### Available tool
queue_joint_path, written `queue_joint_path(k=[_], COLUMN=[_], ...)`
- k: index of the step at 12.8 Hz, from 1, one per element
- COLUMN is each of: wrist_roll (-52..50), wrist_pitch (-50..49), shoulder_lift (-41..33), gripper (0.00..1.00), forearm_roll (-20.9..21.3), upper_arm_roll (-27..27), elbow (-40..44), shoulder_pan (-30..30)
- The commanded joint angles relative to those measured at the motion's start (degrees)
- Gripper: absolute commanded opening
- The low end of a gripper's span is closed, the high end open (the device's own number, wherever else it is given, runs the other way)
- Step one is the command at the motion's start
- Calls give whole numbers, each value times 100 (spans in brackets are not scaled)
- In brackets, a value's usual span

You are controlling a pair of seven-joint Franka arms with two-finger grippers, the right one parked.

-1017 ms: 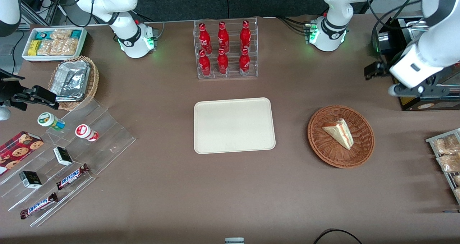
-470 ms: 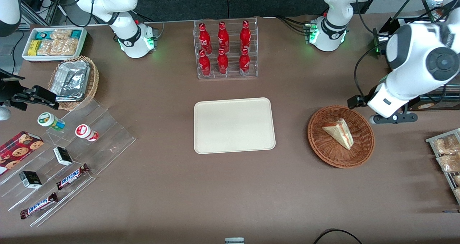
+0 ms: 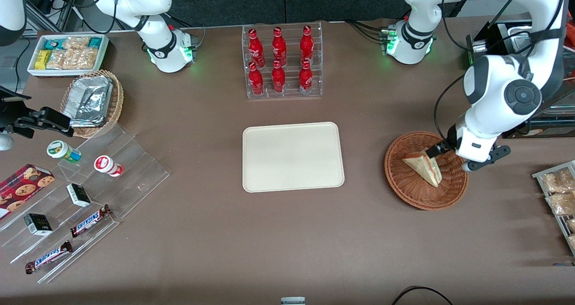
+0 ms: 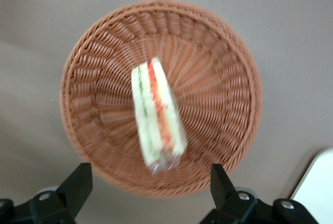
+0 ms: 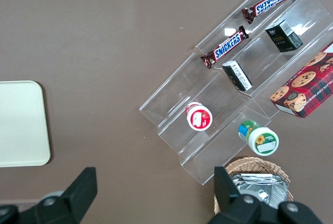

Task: Place sandwich from basket to tray
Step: 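Lower the left gripper onto the wrapped sandwich and close on it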

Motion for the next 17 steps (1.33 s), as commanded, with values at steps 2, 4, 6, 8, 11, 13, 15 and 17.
queue_joint_path(k=[2, 4, 6, 8, 11, 13, 15, 17], wrist_roll=[-518, -763, -939, -1001, -1080, -1352, -1423, -1423], wrist_pitch=[652, 969, 1014, 1014, 1067, 1268, 1287, 1278], shoulder_lift=[226, 392, 533, 604, 701, 788, 806, 806], gripper=[100, 100, 100, 100, 100, 98, 73, 29], forearm_roll=[23, 23, 23, 23, 23, 14, 14, 23], upper_arm_roll=[-51, -51, -51, -51, -51, -60, -60, -60], elbow=[-202, -291, -309, -352, -440, -484, -511, -520], shoulder_pan=[54, 54, 45, 36, 36, 19, 1, -8])
